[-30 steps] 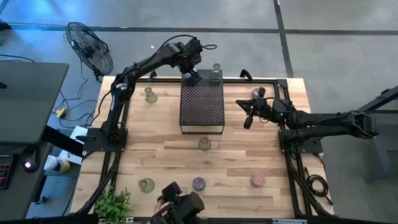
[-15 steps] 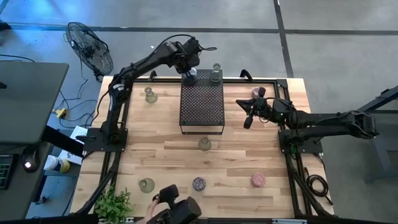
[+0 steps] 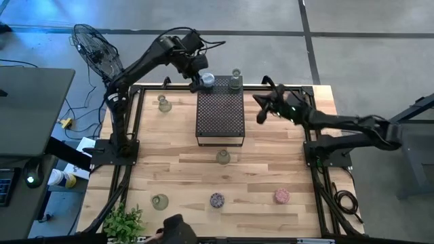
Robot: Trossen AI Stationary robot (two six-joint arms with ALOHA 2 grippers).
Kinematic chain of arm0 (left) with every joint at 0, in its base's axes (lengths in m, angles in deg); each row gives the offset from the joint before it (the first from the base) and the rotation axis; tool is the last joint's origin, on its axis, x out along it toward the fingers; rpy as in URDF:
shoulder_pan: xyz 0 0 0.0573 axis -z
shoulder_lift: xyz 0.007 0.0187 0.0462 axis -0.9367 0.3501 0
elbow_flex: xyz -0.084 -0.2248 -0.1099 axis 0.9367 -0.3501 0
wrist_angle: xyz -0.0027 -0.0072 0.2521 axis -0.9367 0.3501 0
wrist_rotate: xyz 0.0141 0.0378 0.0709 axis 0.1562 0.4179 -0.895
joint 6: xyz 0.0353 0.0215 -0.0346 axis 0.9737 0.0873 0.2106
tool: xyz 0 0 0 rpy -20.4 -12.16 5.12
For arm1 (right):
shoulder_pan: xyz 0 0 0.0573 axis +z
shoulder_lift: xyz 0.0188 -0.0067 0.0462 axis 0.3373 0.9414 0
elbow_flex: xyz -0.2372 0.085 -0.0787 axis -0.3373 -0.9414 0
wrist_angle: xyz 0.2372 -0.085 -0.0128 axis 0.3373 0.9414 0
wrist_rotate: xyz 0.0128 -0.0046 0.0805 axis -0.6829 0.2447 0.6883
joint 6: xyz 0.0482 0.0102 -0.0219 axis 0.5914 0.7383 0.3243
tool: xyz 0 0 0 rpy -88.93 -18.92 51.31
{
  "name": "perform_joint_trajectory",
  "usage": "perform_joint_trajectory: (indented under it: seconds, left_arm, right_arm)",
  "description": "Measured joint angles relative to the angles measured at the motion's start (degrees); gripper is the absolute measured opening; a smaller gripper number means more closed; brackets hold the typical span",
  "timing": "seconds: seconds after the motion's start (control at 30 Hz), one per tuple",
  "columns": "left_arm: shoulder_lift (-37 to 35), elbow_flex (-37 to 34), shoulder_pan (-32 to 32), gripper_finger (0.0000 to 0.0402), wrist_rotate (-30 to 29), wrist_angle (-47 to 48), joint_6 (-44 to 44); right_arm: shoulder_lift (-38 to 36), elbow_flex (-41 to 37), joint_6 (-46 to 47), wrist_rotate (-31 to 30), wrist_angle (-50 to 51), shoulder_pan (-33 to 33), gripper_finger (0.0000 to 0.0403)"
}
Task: Pick & Place candle stick holders
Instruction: Adjust the green glass candle holder on the shelf
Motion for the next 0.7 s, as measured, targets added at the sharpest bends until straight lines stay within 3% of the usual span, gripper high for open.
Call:
perform_joint_trajectory:
  seconds: [0.1,0.23,0.57,0.7]
  left_arm:
    - [-1.81,-1.41,1.03,0.0339,-4.58,-0.83,-1.37]
    - [-7.80,-9.66,1.40,0.0325,-5.05,-7.85,-1.73]
    - [-33.20,-50.62,1.57,0.0215,-5.73,-43.73,-2.78]
    - [-42.95,-64.20,1.57,0.0184,-2.29,-56.53,-9.86]
  right_arm:
    - [6.54,4.53,0.31,4.19,1.06,-4.01,0.0000]
    - [14.40,11.27,0.12,8.23,5.23,-7.47,0.0000]
    - [23.54,22.06,-3.89,8.26,15.12,-9.10,0.0000]
    - [24.25,22.56,-4.40,7.07,14.80,-9.11,0.0000]
